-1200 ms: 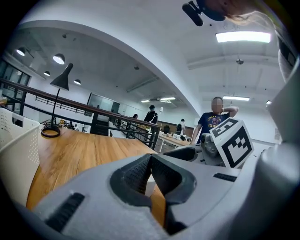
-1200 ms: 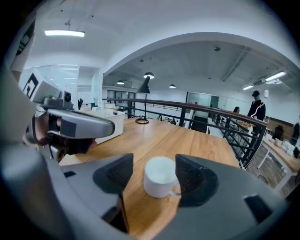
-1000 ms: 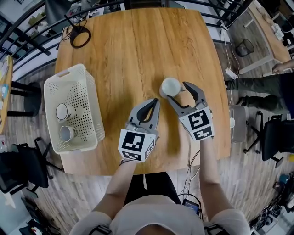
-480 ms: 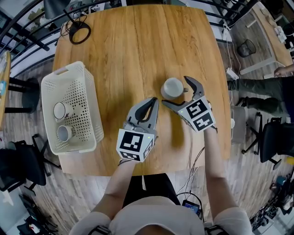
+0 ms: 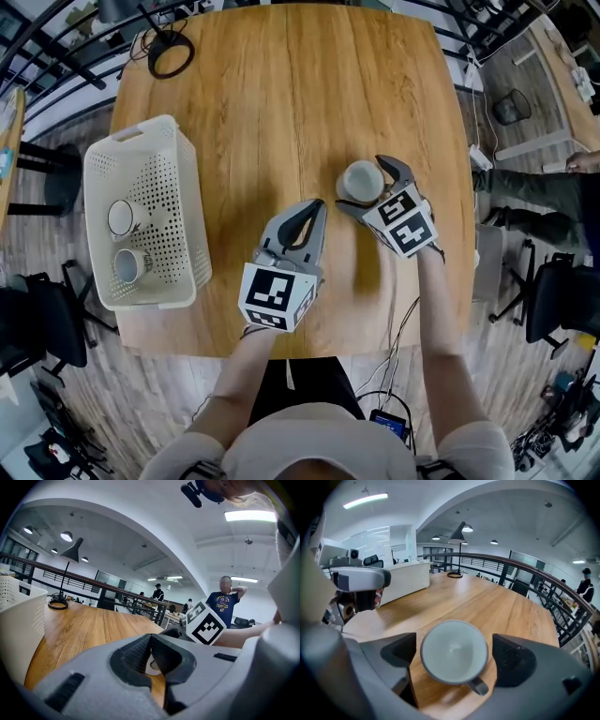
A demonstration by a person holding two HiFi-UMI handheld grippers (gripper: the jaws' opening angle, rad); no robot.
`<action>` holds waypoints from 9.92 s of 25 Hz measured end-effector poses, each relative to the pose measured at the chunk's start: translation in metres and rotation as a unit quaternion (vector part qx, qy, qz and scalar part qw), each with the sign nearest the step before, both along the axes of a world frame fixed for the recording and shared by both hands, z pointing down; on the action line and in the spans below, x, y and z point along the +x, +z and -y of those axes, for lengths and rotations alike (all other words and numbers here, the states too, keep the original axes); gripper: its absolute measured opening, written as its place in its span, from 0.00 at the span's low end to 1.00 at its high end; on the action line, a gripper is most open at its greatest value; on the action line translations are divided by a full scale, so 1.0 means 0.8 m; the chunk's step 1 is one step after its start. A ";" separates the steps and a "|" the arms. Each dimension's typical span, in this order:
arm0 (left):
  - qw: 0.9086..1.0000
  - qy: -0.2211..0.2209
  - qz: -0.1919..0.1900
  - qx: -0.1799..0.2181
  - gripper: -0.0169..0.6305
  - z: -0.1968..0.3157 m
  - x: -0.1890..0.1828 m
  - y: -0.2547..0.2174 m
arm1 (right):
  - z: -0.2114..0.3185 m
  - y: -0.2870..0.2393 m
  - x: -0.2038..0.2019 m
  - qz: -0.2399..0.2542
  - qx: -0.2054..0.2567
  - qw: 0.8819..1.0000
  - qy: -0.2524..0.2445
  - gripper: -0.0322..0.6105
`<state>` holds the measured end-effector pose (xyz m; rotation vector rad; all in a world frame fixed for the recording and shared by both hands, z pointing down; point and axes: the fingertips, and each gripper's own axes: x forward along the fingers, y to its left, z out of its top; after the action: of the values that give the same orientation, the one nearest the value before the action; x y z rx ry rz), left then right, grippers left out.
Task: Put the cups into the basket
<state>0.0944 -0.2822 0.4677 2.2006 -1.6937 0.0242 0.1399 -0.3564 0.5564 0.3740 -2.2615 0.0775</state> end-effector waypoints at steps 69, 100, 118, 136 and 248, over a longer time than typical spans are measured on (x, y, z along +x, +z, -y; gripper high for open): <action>0.997 -0.049 0.006 0.058 0.04 -0.116 -0.087 -0.113 | -0.109 -0.121 -0.113 -0.053 0.062 0.994 -0.079 0.75; 0.972 -0.221 0.013 0.077 0.04 -0.254 -0.303 -0.134 | -0.239 -0.190 -0.362 -0.022 0.119 0.962 -0.246 0.75; 0.959 -0.276 -0.003 0.065 0.04 -0.281 -0.388 -0.105 | -0.287 -0.133 -0.441 -0.047 0.083 0.949 -0.300 0.75; 0.954 -0.293 -0.020 0.066 0.04 -0.246 -0.436 -0.095 | -0.306 -0.040 -0.454 -0.159 0.042 0.896 -0.413 0.75; 0.991 -0.093 0.036 0.088 0.04 -0.220 -0.166 -0.133 | -0.255 -0.274 -0.108 0.407 0.136 0.862 0.270 0.07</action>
<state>-0.0385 -0.1063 0.3611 2.1773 -2.0032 -0.0971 0.0537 -0.1526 0.3375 1.3347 -2.9220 0.2440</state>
